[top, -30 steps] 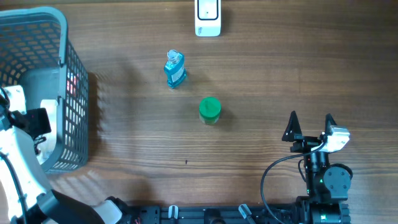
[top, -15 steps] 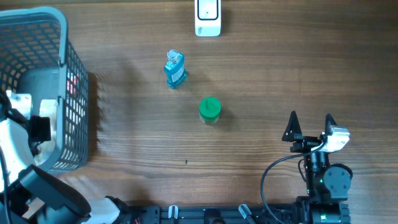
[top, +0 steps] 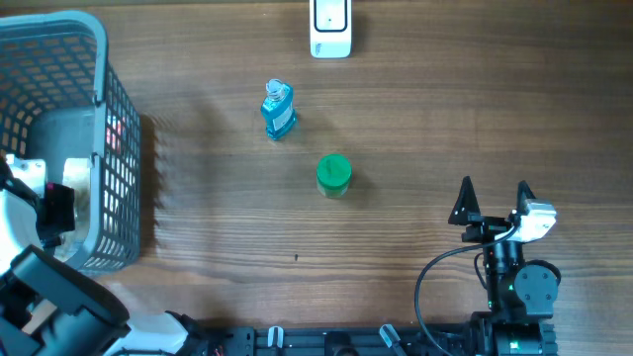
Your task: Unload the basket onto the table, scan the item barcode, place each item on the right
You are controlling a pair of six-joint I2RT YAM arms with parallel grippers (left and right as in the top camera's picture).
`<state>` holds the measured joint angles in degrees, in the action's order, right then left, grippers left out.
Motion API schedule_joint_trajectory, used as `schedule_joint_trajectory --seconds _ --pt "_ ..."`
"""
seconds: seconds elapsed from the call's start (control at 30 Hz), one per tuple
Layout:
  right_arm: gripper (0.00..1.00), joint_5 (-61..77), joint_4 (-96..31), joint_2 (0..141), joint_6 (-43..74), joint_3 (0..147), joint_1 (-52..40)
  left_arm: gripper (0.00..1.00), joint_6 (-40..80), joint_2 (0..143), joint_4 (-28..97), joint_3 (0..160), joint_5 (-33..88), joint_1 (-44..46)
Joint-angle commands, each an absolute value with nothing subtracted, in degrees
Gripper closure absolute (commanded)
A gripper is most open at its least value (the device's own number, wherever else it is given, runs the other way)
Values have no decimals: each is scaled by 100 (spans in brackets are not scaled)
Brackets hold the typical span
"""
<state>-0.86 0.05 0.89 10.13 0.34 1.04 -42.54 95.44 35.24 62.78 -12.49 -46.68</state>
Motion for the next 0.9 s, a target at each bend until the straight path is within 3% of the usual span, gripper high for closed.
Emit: schedule_joint_trajectory --seconds 0.0,0.1,0.2,0.6,0.77,0.87 --pt "0 8 34 43 908 30 82 14 -4313 9780 3398 6375 -1028 -4694" --pt "0 8 34 43 910 30 82 18 -4318 9885 3310 6375 -1031 -4694" --pt "0 8 34 43 910 30 82 31 -4331 9990 3273 6375 -1031 -4696" --pt "0 8 34 43 908 30 82 53 -4329 10031 3120 6375 -1031 -4696" --pt "0 8 34 43 906 30 82 52 -4329 10031 3061 6375 -1024 -4705" --pt "0 8 34 43 910 30 82 41 -4331 10031 3048 6375 -947 -4740"
